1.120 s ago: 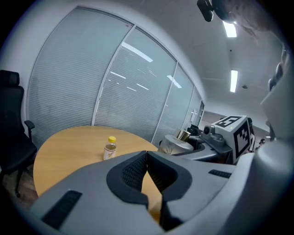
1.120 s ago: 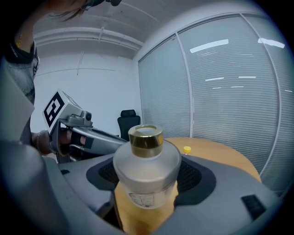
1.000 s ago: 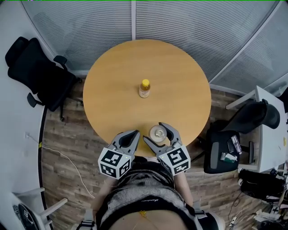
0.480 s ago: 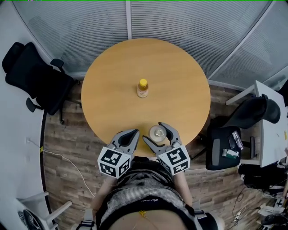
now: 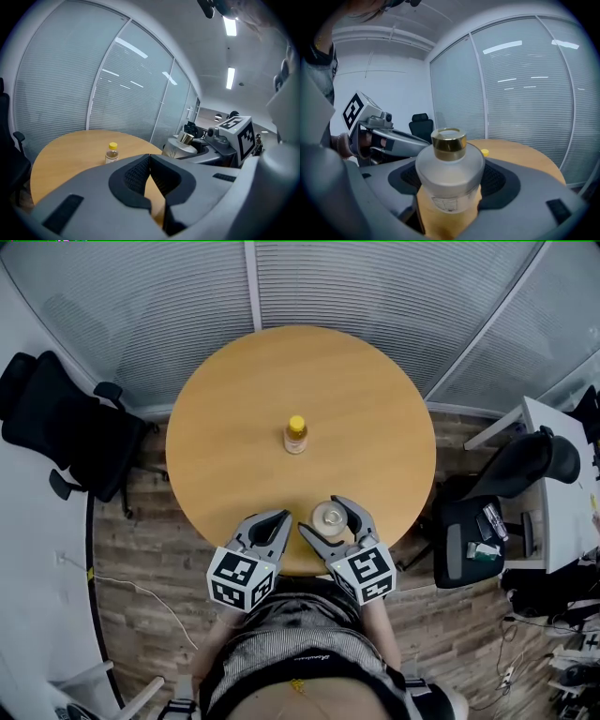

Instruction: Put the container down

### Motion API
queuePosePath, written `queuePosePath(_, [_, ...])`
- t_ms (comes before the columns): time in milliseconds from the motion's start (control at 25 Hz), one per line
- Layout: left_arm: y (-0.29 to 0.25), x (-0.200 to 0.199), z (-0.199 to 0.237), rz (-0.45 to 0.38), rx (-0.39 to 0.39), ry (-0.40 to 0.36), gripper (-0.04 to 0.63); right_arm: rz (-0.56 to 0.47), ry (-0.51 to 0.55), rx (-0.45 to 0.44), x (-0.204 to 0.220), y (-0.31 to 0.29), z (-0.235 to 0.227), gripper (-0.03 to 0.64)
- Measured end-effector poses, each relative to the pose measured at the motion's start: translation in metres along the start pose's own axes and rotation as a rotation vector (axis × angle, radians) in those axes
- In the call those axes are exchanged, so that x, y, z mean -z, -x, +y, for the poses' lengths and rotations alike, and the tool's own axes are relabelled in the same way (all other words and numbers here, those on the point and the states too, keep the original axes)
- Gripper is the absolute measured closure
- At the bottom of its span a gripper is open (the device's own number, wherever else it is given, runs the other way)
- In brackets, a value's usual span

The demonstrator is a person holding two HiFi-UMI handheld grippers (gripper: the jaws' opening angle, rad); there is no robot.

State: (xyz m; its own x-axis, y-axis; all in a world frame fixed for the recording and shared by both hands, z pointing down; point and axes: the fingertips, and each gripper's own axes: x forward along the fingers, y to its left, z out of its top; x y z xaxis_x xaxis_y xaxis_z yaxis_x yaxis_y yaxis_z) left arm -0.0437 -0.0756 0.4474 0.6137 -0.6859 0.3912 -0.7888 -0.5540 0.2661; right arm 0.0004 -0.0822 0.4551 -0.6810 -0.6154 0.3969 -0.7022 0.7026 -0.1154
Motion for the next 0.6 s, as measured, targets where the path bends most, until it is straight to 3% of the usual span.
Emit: queuePosePath(600, [0.005,-0.003,0.032,0.012,0.07,0.027,0.574,0.027,-0.002,0.049,-0.005,-0.03,0.009,0.269])
